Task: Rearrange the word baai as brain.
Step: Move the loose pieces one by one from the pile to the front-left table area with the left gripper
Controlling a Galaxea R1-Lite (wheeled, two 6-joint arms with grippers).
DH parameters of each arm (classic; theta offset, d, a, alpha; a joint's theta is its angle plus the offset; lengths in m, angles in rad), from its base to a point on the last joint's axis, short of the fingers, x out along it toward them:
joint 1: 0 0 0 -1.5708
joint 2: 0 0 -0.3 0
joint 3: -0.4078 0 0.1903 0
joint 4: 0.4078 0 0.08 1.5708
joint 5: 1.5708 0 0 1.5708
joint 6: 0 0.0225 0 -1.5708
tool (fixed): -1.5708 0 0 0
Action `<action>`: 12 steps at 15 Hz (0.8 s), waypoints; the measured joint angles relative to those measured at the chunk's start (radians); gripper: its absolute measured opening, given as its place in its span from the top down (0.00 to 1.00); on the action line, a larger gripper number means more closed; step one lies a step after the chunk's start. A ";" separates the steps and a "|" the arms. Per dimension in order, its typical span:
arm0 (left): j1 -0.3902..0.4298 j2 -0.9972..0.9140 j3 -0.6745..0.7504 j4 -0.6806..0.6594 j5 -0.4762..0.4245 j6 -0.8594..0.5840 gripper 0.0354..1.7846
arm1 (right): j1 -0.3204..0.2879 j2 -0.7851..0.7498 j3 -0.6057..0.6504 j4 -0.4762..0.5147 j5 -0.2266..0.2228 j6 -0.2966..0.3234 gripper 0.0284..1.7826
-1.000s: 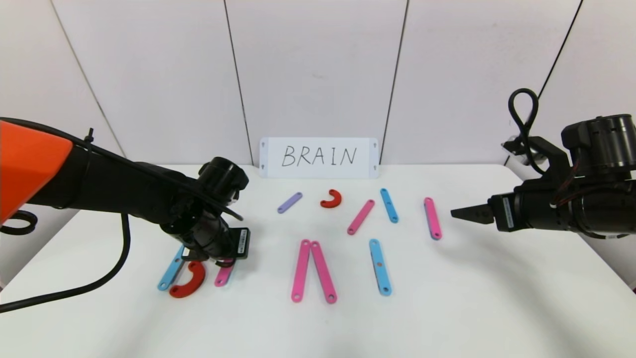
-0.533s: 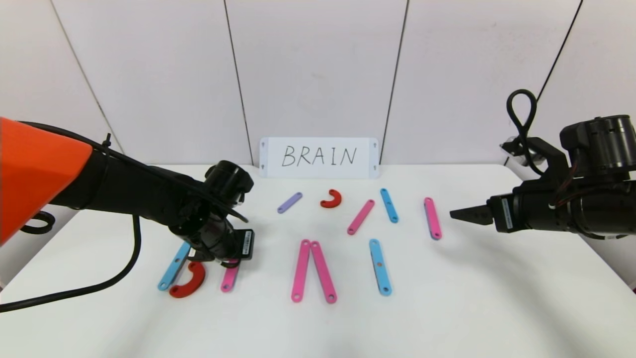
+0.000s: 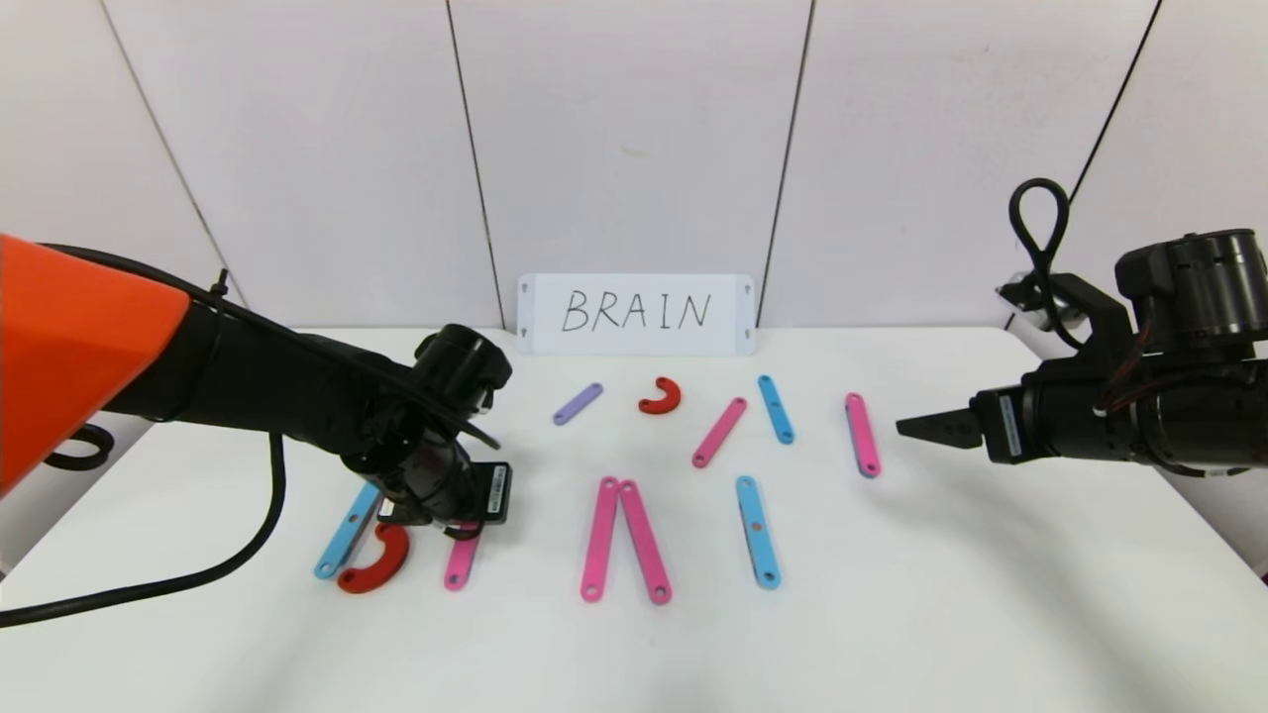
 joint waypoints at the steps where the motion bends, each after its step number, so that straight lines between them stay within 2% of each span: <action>1: -0.001 0.000 0.000 0.000 0.000 0.000 0.65 | 0.000 0.000 0.000 0.000 0.000 0.000 0.05; 5: -0.001 0.000 0.000 0.001 -0.001 -0.001 0.27 | 0.000 0.000 0.000 0.000 0.000 0.000 0.05; 7: -0.001 -0.001 0.000 0.001 -0.001 -0.001 0.14 | 0.001 0.000 0.000 0.000 0.000 0.000 0.05; 9: -0.001 -0.002 0.000 0.001 -0.002 -0.001 0.05 | 0.001 0.000 0.000 0.001 0.000 0.000 0.05; 12: -0.005 -0.003 0.000 0.000 -0.008 -0.001 0.03 | 0.001 0.000 0.000 0.001 0.000 0.000 0.05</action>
